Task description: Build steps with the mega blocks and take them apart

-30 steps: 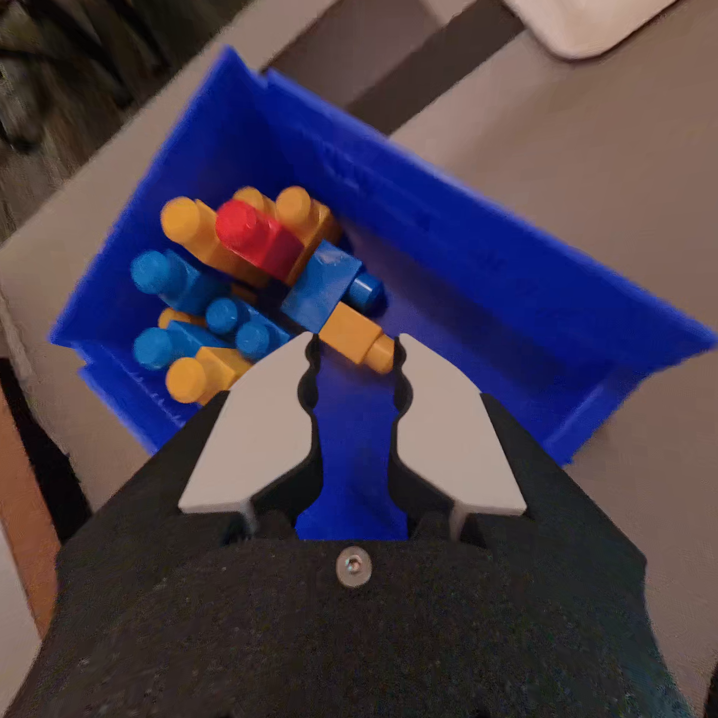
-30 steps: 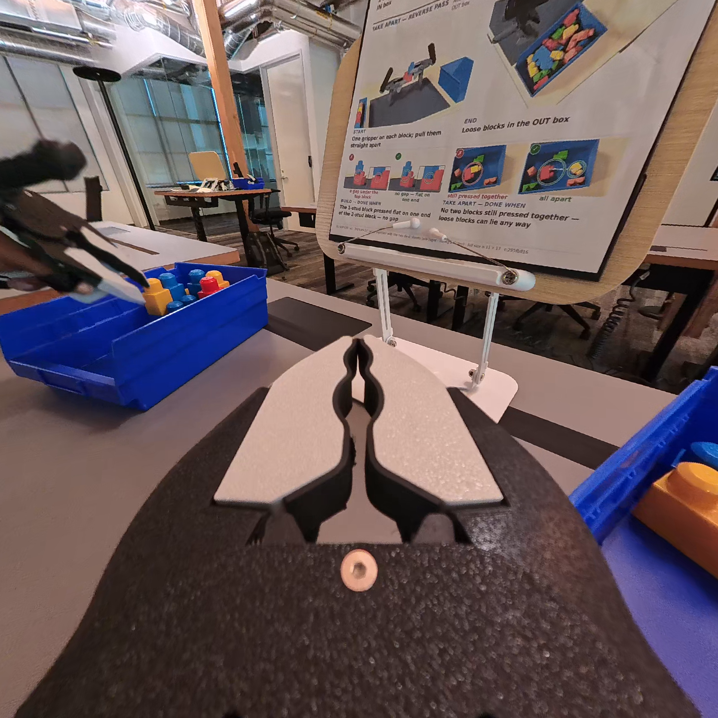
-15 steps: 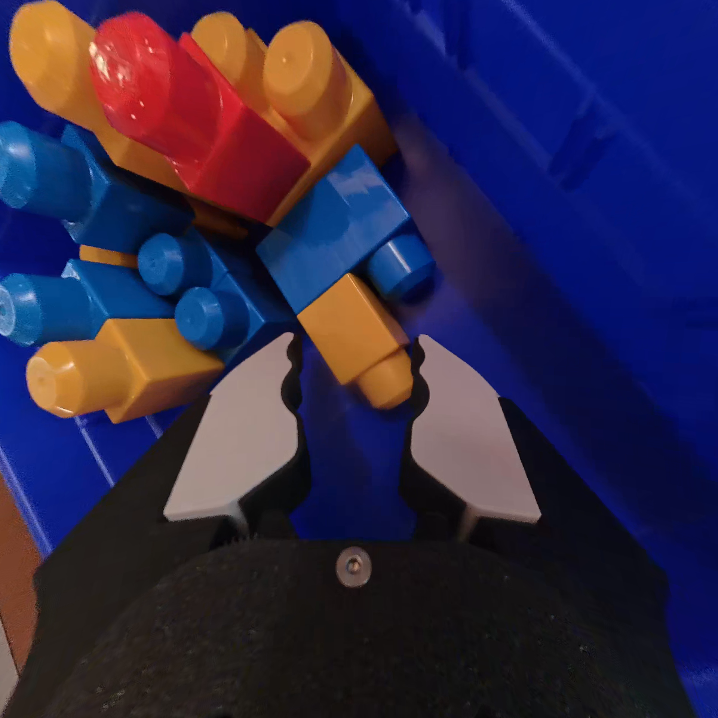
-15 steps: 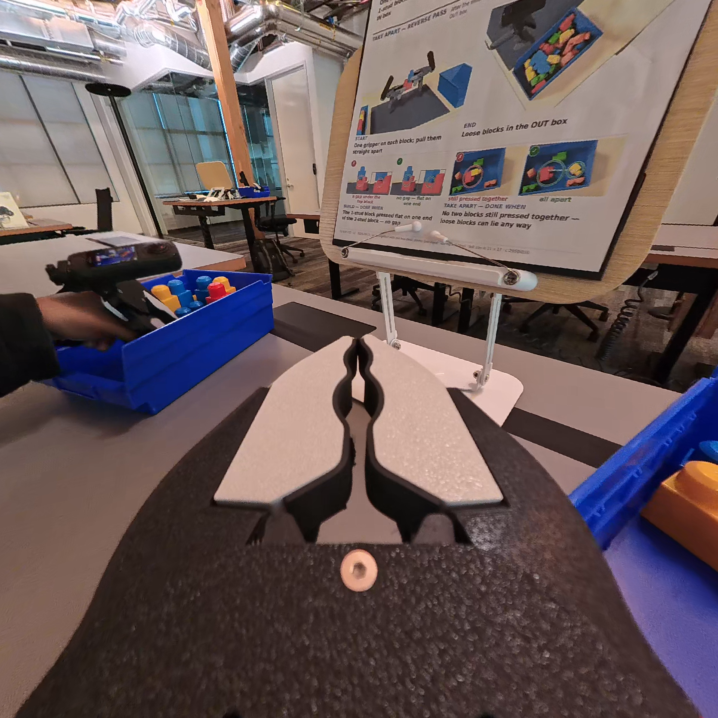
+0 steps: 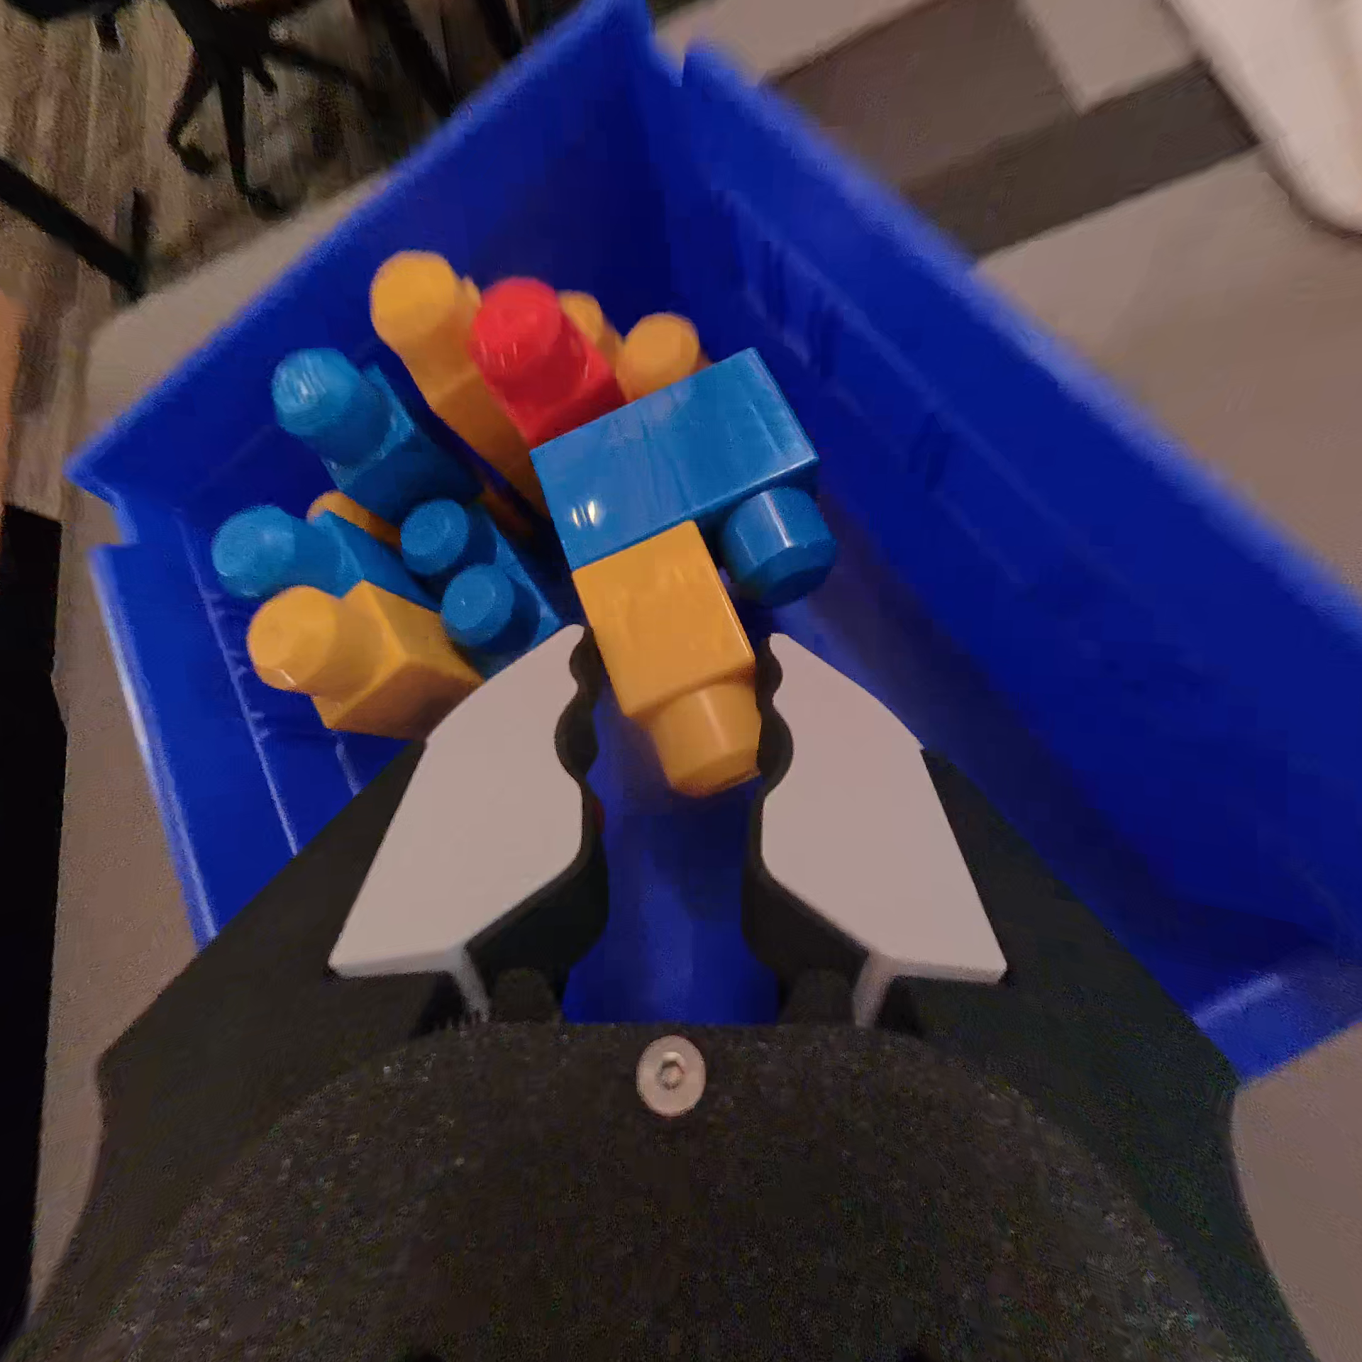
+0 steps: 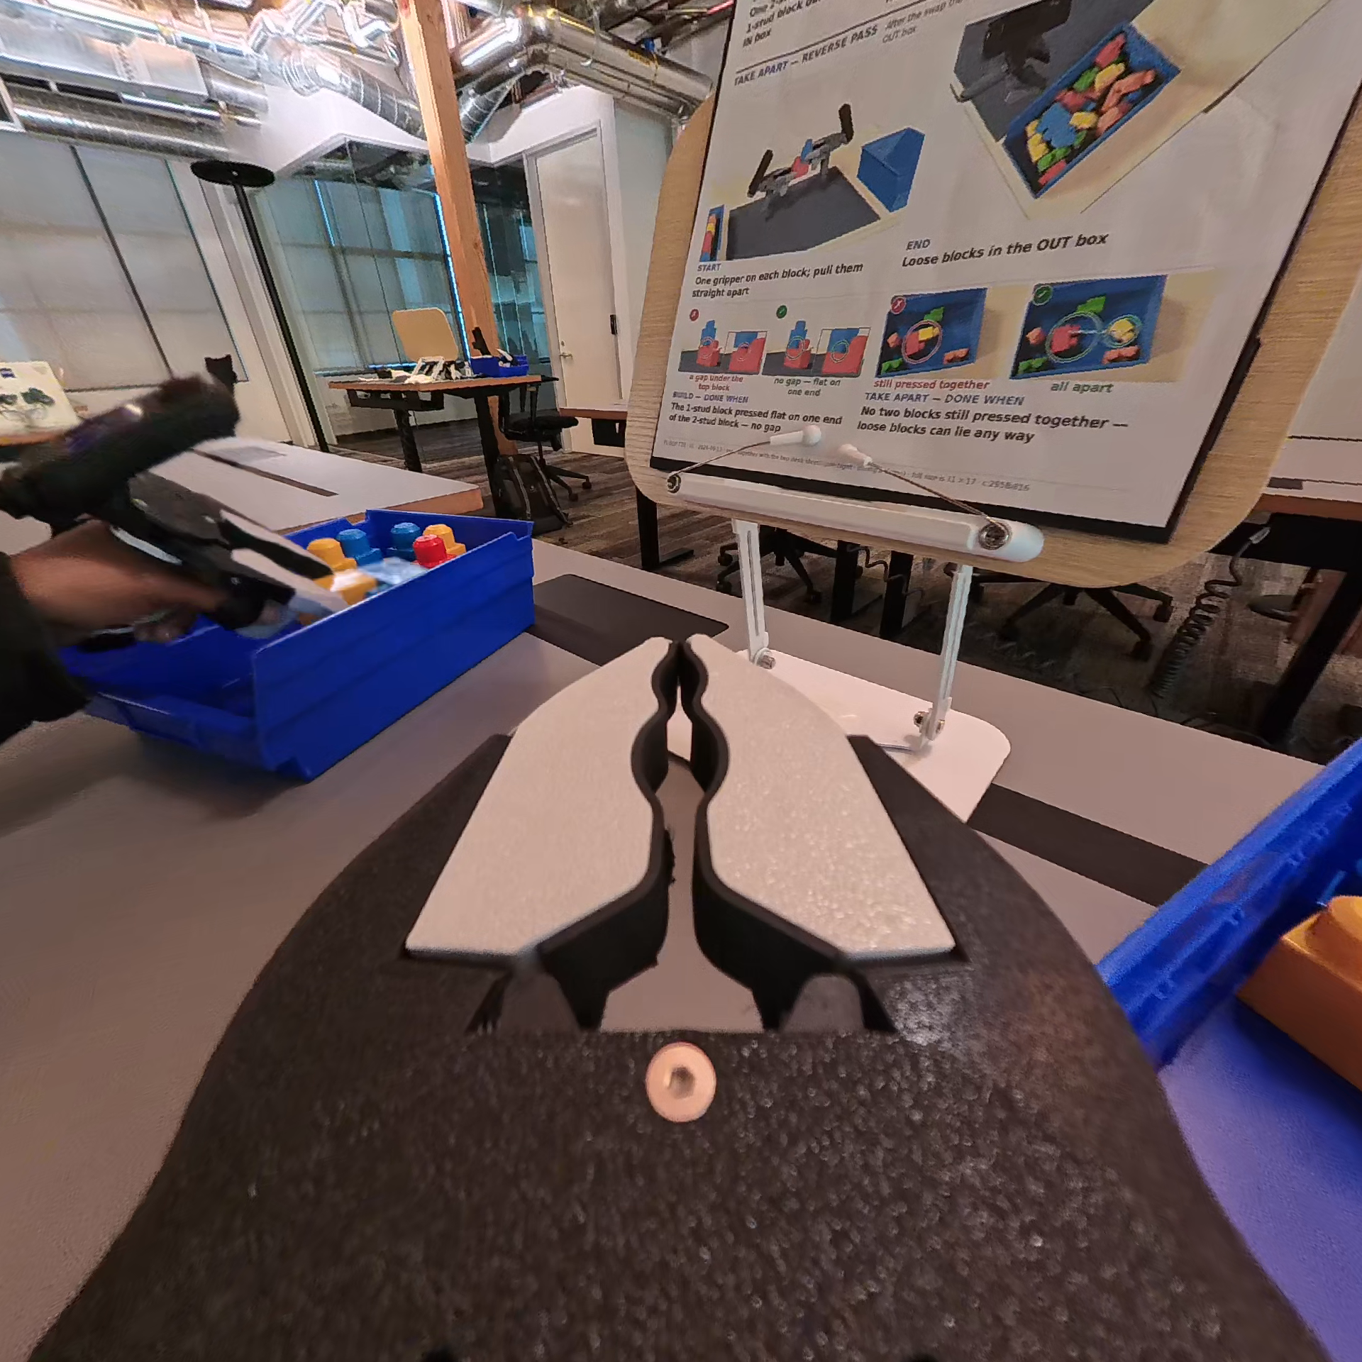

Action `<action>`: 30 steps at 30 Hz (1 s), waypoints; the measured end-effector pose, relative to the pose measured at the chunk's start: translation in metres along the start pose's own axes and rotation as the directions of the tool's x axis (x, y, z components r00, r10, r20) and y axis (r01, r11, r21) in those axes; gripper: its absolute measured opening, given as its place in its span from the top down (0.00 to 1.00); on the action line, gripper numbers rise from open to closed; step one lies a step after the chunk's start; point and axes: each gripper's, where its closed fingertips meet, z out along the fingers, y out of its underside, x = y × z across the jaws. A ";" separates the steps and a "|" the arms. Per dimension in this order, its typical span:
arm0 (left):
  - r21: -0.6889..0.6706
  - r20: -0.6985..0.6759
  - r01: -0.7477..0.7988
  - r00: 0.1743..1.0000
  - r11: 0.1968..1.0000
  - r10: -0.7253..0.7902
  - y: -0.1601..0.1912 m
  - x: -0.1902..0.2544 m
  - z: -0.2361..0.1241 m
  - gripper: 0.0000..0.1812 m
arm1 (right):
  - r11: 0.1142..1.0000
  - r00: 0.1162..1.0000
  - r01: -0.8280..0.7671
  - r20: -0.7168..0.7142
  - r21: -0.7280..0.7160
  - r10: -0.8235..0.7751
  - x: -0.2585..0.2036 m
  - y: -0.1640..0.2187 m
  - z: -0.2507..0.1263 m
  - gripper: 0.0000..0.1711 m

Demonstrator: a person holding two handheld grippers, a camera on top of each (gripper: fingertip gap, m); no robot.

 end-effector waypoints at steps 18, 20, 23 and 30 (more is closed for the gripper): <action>0.342 -0.908 0.237 0.333 0.909 0.255 -0.067 0.271 -0.164 0.78 | 0.970 0.889 0.223 0.428 -0.093 -0.164 -0.070 0.017 -0.013 0.87; 0.316 -0.935 0.216 0.234 0.924 0.265 -0.056 0.281 -0.169 0.78 | 0.953 0.828 0.268 0.540 -0.142 -0.152 -0.089 0.026 -0.024 0.80; 0.260 -0.964 0.165 0.106 0.951 0.245 -0.041 0.285 -0.174 0.78 | 0.921 0.762 0.348 0.625 -0.176 -0.168 -0.110 0.034 -0.034 0.73; 0.163 -0.984 0.030 -0.068 0.986 0.165 -0.016 0.290 -0.188 0.78 | 0.801 0.622 0.593 0.677 -0.081 -0.392 -0.163 0.029 -0.036 0.70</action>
